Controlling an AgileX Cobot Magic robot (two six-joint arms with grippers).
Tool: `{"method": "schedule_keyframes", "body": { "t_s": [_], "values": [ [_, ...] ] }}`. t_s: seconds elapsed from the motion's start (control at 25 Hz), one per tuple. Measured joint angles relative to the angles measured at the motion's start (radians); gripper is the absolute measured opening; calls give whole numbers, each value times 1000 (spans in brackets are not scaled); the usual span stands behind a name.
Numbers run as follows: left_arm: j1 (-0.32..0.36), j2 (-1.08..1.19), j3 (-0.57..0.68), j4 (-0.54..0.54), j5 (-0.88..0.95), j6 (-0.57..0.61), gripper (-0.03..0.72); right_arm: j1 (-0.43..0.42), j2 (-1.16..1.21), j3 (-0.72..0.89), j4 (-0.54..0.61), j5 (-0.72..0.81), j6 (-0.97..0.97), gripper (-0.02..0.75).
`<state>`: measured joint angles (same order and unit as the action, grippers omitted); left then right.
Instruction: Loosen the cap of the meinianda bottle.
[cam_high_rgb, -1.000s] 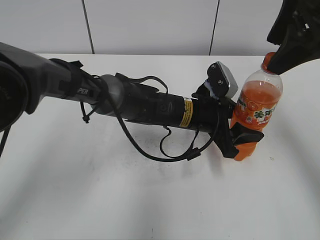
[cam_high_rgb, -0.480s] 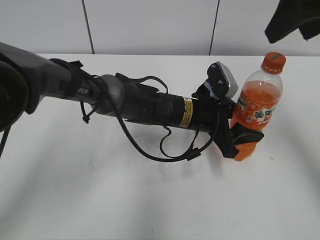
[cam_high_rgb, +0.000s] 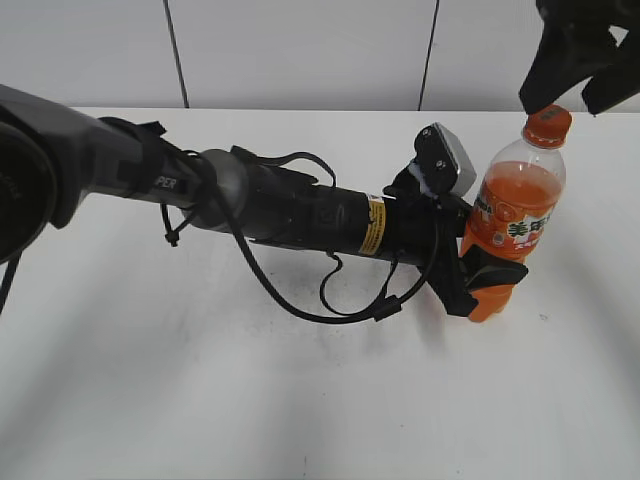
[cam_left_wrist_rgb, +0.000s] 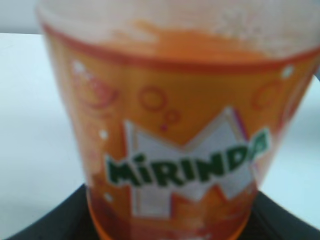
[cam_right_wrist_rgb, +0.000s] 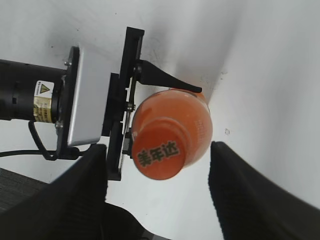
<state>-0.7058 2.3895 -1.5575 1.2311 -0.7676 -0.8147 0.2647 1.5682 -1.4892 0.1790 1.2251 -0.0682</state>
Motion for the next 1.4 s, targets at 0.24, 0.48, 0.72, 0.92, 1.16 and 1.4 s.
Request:
{"method": "schedule_keyframes", "body": {
  "t_s": [0.24, 0.48, 0.72, 0.92, 1.16, 1.4],
  "values": [
    [0, 0, 0, 0, 0, 0, 405, 0, 18, 0, -14, 0, 1, 468],
    [0, 0, 0, 0, 0, 0, 405, 0, 51, 0, -9, 0, 2, 467],
    [0, 0, 0, 0, 0, -1, 405, 0, 55, 2, -8, 0, 2, 383],
    [0, 0, 0, -1, 0, -1, 405, 0, 55, 3, -3, 0, 2, 272],
    [0, 0, 0, 0, 0, -1, 405, 0, 55, 3, -1, 0, -149, 272],
    [0, 0, 0, 13, 0, -1, 405, 0, 55, 3, -3, 2, -932, 272]
  ]
}}
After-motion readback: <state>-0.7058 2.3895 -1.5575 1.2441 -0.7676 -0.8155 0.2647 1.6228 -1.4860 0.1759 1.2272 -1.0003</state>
